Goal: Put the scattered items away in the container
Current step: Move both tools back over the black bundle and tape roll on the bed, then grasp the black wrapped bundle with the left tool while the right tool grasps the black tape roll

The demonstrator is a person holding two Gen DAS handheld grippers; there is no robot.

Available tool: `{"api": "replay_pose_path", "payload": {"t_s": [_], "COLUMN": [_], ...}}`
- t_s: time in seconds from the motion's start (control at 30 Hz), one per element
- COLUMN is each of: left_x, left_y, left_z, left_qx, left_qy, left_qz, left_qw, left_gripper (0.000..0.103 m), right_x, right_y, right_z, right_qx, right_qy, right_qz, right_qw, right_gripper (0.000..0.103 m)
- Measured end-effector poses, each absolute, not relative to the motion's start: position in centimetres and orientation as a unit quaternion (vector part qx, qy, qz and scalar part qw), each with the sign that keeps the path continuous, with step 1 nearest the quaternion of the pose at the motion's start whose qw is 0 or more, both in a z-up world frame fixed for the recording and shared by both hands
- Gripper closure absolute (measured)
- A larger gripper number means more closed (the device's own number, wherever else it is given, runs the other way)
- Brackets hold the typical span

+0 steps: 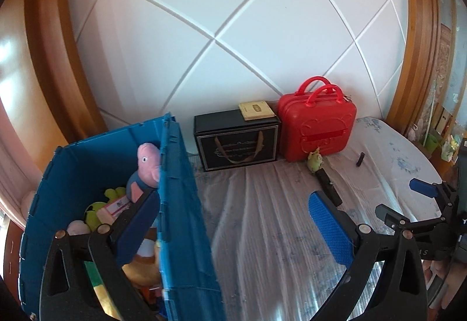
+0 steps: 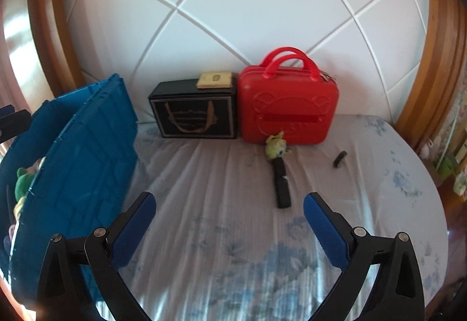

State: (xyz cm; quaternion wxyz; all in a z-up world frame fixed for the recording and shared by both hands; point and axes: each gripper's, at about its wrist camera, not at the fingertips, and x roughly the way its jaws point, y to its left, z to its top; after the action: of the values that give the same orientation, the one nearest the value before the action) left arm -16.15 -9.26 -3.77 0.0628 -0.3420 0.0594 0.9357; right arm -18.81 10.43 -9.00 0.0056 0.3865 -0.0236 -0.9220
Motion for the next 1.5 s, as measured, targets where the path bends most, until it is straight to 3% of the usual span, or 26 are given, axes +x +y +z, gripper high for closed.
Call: {"api": "replay_pose_path", "payload": {"t_s": [0.7, 1.13, 1.5], "left_x": [-26.3, -32.4, -35.3], "left_y": [14.8, 19.5, 20.7], "left_z": [-22.6, -35.9, -41.8], "left_qx": [-0.44, -0.478, -0.5], "left_qy": [0.082, 0.073, 0.057], "left_qz": [0.89, 0.872, 0.861], "left_qw": [0.082, 0.075, 0.07], "left_gripper": [0.0, 0.0, 0.0], "right_x": [-28.6, -37.2, -43.4], "right_y": [33.5, 38.9, 41.9], "right_z": [-23.2, -34.0, -37.4], "right_qx": [0.45, 0.465, 0.456], "right_qy": [0.007, 0.021, -0.001], "right_qz": [-0.893, -0.884, -0.888], "right_qw": [0.0, 0.03, 0.058], "right_gripper": [0.0, 0.0, 0.0]}}
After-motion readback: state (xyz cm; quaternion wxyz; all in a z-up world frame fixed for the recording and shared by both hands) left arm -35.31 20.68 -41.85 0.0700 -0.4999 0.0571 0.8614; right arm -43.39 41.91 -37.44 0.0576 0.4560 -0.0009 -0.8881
